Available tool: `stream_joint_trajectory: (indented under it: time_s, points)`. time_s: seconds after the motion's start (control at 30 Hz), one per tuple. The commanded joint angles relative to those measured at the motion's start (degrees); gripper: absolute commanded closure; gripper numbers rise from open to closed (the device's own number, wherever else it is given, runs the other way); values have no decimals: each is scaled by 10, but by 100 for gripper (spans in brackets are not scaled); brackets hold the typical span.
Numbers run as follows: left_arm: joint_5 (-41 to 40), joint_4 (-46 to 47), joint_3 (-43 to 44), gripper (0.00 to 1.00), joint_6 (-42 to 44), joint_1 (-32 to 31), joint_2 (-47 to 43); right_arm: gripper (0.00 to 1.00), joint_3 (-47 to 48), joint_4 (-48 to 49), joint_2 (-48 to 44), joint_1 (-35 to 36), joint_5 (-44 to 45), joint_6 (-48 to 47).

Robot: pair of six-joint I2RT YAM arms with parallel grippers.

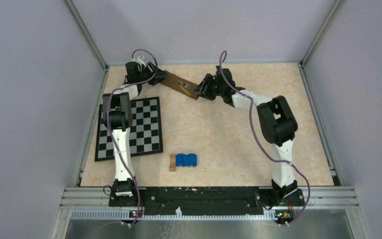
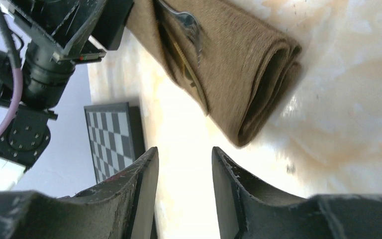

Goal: Fold the napkin into a case and place the utensils inside
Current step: Reset both arms

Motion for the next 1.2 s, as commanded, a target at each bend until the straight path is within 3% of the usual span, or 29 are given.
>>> stream_joint_trajectory:
  time_s: [0.0,0.17,0.27,0.37,0.57,0.8,0.97,1.1,1.13,1.17]
  points:
    - [30,2,-37,39,-19,25,-118,50,-36,-94,-157,-2,28,-140]
    - [40,-14,-142,37,-16,30,-265,46,-167,-214,-368,11,93,-274]
    - [54,-17,-217,37,-17,17,-367,35,-229,-292,-510,14,111,-309]
    - [68,-67,-259,36,20,-12,-478,27,-243,-380,-661,16,124,-320]
    - [65,-236,-256,33,133,-71,-687,26,-180,-508,-881,18,189,-329]
    - [64,-277,-233,26,161,-71,-887,25,-28,-563,-967,18,266,-352]
    - [38,-316,-178,22,194,-89,-941,24,41,-556,-976,18,281,-376]
    - [34,-318,-163,21,197,-90,-960,24,39,-545,-988,14,288,-381]
    - [40,-311,-164,5,190,-90,-962,24,34,-539,-994,11,293,-379]
    - [43,-306,-168,2,185,-90,-964,24,32,-541,-996,9,298,-376]
